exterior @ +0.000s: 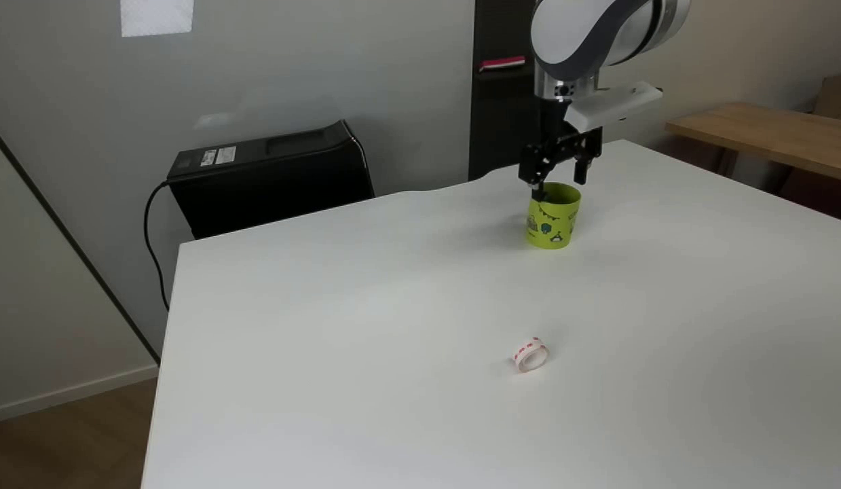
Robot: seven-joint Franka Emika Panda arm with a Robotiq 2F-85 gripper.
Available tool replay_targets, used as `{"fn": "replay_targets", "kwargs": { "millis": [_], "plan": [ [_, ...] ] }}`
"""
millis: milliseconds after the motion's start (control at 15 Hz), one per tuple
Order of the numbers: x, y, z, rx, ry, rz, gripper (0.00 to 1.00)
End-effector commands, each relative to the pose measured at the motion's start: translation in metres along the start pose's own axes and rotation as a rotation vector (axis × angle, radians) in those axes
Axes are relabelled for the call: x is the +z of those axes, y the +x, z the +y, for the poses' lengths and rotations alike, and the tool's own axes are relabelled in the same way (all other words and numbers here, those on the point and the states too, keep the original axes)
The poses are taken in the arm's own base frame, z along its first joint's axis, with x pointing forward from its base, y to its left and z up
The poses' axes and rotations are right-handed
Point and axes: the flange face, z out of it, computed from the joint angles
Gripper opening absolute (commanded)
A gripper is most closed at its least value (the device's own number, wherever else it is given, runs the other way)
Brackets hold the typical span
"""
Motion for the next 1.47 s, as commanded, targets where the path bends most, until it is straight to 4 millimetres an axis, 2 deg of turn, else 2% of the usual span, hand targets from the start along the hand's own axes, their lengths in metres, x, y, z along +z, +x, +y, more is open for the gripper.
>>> {"fn": "replay_targets", "kwargs": {
  "millis": [0,67,133,267,800,867,933,1000,1067,1400],
  "plan": [
    [-0.004,0.002,0.000,0.038,-0.028,-0.014,1.00],
    [-0.005,0.002,-0.001,0.039,-0.029,-0.016,1.00],
    [-0.005,0.002,0.000,0.039,-0.029,-0.016,0.75],
    [-0.005,0.002,-0.001,0.040,-0.031,-0.016,0.66],
    [-0.004,0.000,0.000,0.043,-0.036,-0.023,0.05],
    [-0.005,0.000,0.000,0.044,-0.037,-0.022,0.01],
    [-0.005,0.000,0.001,0.046,-0.038,-0.026,0.04],
    [-0.008,0.000,0.001,0.049,-0.038,-0.030,0.00],
    [-0.012,0.001,0.002,0.054,-0.040,-0.027,0.03],
    [-0.045,0.005,0.004,0.074,-0.039,-0.013,0.02]
  ]
}}
